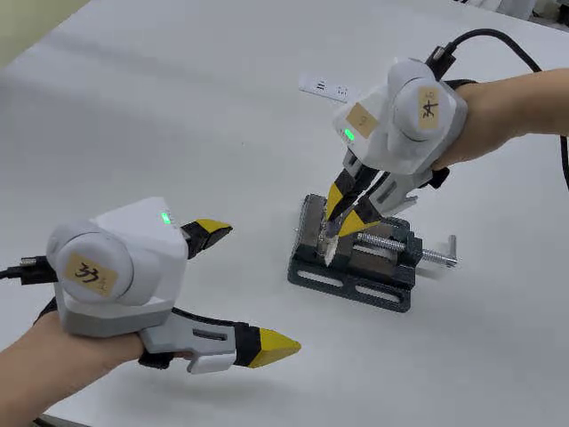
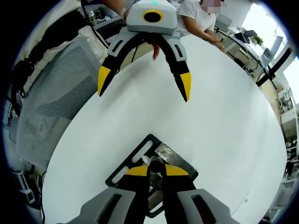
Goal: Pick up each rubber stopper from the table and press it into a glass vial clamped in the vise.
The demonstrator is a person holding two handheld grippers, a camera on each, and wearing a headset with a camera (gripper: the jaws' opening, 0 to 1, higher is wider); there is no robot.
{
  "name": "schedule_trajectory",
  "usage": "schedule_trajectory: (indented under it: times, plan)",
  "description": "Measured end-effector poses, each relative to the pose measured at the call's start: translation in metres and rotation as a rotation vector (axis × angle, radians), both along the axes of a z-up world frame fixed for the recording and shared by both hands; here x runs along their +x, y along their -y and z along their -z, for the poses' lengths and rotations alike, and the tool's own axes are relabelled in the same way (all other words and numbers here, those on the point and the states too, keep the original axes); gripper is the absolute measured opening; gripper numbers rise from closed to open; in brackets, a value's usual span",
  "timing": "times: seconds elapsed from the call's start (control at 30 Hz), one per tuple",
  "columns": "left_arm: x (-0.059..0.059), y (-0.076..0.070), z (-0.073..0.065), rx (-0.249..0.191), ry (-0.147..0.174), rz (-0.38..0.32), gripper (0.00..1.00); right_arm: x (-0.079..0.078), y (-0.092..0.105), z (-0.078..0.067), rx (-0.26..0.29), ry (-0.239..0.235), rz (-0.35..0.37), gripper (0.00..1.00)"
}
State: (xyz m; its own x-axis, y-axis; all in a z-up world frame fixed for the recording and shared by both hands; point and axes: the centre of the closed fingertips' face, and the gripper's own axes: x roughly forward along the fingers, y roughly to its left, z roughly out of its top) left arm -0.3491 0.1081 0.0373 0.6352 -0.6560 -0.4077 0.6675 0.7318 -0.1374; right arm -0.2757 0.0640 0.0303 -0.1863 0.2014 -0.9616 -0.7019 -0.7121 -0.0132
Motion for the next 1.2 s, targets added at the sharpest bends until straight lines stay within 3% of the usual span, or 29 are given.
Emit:
schedule_trajectory:
  times: [0.27,0.53,0.63,0.7,0.73,0.77,0.8,0.87,0.93,1.07,1.1,1.13,1.2]
  plan:
    - [-0.001,-0.002,0.001,-0.005,-0.005,-0.007,0.91,0.0,-0.001,0.0,-0.037,0.017,-0.007,0.04]
    - [-0.001,-0.002,0.001,-0.01,-0.005,-0.013,0.91,-0.001,0.0,0.001,-0.118,0.051,-0.099,0.04]
    - [-0.001,-0.002,0.002,-0.009,-0.007,-0.014,0.91,-0.003,-0.001,0.002,-0.146,0.05,-0.09,0.04]
    - [0.0,-0.002,0.002,-0.01,-0.009,-0.013,0.9,-0.011,0.001,0.004,-0.16,-0.005,-0.048,0.04]
    - [0.0,-0.002,0.002,-0.01,-0.007,-0.014,0.9,-0.008,0.002,0.003,-0.154,0.031,-0.076,0.04]
    - [0.0,-0.002,0.002,-0.012,-0.008,-0.016,0.9,-0.008,0.002,0.002,-0.147,0.033,-0.083,0.04]
    - [0.0,-0.002,0.001,-0.016,-0.009,-0.018,0.9,-0.007,0.002,0.002,-0.142,0.029,-0.027,0.04]
    - [0.001,-0.002,0.002,-0.014,-0.009,-0.018,0.9,-0.007,0.002,0.002,-0.138,0.033,-0.038,0.04]
    - [0.0,-0.001,0.002,-0.016,-0.01,-0.015,0.9,-0.006,0.002,0.002,-0.143,0.029,0.033,0.04]
    - [0.001,-0.001,0.003,-0.019,-0.014,-0.015,0.89,-0.008,0.0,0.0,-0.152,0.034,0.037,0.04]
    - [0.001,-0.001,0.003,-0.019,-0.015,-0.017,0.89,-0.009,0.0,0.0,-0.155,0.034,0.05,0.04]
    - [0.001,-0.001,0.003,-0.021,-0.014,-0.016,0.89,-0.008,0.002,-0.001,-0.165,0.029,0.112,0.04]
    - [0.001,-0.001,0.002,-0.022,-0.012,-0.016,0.89,-0.008,0.001,-0.002,-0.168,0.027,0.122,0.04]
